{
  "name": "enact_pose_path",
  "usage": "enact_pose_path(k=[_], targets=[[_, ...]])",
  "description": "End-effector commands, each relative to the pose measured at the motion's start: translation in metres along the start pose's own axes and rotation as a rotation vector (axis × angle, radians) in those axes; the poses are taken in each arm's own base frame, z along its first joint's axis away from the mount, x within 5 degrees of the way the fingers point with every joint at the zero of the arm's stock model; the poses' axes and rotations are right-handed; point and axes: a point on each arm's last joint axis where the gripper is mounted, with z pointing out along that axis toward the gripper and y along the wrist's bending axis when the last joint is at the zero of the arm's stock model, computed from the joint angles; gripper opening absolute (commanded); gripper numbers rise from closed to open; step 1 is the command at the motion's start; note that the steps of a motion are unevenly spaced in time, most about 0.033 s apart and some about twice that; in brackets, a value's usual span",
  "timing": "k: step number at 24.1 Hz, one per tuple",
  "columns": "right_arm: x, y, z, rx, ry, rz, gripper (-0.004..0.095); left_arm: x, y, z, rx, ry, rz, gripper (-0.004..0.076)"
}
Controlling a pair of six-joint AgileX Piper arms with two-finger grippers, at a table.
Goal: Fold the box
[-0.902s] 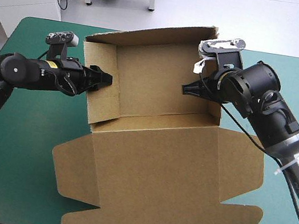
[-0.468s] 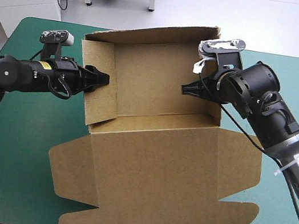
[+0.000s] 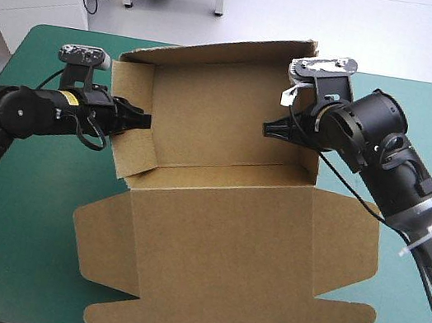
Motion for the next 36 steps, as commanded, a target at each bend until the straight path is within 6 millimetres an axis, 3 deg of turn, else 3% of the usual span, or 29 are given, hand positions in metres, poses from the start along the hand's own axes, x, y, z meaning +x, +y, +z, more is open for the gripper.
enact_pose_path(k=[1,11,16,20,23,25,30,34,36], targets=[[-0.011,-0.006,-0.020,-0.012,-0.122,0.026,-0.0016,-0.008,-0.031,-0.020,0.102,-0.113,-0.023,-0.0032],[-0.007,-0.008,-0.020,0.012,-0.076,0.026,-0.0018,-0.002,-0.035,0.000,-0.062,-0.090,-0.023,-0.0032],[-0.006,-0.024,-0.010,0.045,-0.018,0.070,-0.0018,-0.006,-0.033,0.014,-0.096,-0.036,-0.014,-0.0032],[-0.006,-0.041,0.016,-0.080,0.101,0.123,-0.0018,-0.021,-0.030,0.034,-0.186,0.062,0.019,-0.0032],[-0.007,-0.058,0.056,-0.110,0.195,0.157,-0.0018,-0.039,-0.026,0.071,-0.294,0.184,0.052,-0.0032],[-0.006,-0.058,0.074,-0.101,0.233,0.140,-0.0018,-0.046,-0.021,0.098,-0.341,0.250,0.056,-0.0032],[0.007,-0.052,0.141,-0.090,0.384,0.101,-0.0018,-0.037,-0.008,0.161,-0.412,0.442,0.040,-0.0032],[0.017,-0.049,0.177,-0.082,0.467,0.090,-0.0017,-0.025,-0.002,0.186,-0.408,0.506,0.023,-0.0032],[0.020,-0.048,0.185,-0.089,0.484,0.074,-0.0015,-0.022,-0.001,0.192,-0.407,0.523,0.019,-0.0032]])
